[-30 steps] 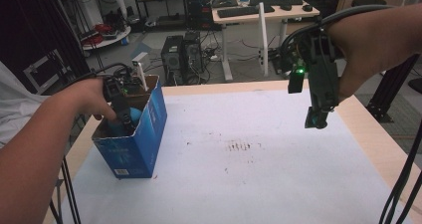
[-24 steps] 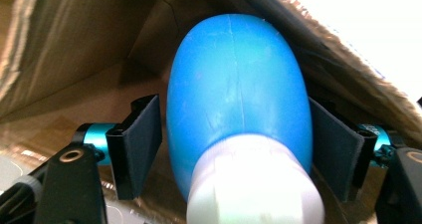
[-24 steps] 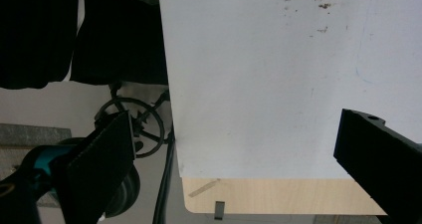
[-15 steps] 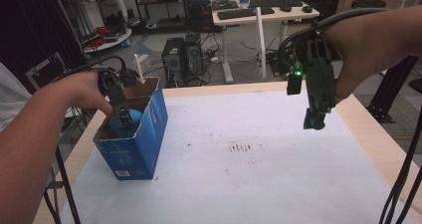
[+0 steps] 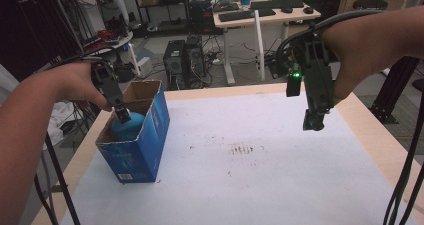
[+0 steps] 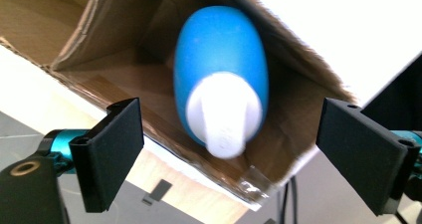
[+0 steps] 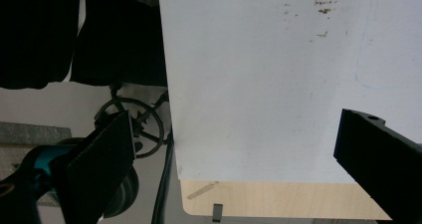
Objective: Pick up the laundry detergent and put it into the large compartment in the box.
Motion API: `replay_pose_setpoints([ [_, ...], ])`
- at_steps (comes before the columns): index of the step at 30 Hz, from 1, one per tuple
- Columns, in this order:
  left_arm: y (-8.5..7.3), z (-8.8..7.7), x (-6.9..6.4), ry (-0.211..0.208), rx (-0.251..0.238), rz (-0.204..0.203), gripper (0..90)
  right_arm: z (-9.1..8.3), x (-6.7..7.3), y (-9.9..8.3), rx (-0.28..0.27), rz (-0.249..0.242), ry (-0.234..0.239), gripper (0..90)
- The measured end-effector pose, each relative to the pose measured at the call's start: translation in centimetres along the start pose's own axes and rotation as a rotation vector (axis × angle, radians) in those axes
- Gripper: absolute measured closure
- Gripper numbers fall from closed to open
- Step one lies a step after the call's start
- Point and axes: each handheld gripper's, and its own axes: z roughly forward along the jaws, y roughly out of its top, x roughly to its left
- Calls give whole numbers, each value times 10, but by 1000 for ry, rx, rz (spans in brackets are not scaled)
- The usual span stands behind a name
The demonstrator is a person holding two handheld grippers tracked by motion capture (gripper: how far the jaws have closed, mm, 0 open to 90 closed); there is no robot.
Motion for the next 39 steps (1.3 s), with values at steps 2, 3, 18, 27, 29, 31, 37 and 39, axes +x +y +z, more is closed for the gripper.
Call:
replay_pose_setpoints([
  [2,0,-2,-1,-5,-5,7,98,0,0,0,3,3,1,18],
  [3,-1,-6,-2,-5,-10,11,98,0,-1,0,-2,-2,3,18],
  [18,7,-36,-30,19,-13,123,20,6,-1,-4,-17,4,16,18],
  [27,29,-45,-59,0,-28,233,20,3,0,-2,-22,-3,10,18],
  [29,35,-43,-66,4,-29,268,20,3,0,-3,-20,2,6,18],
  [31,40,-39,-72,3,-21,293,20,2,0,-3,-22,0,7,18],
  [37,55,-27,-91,-13,-13,373,20,0,-2,-4,-23,1,7,18],
  [39,60,-23,-96,-20,-13,398,20,0,-3,-5,-26,9,5,18],
])
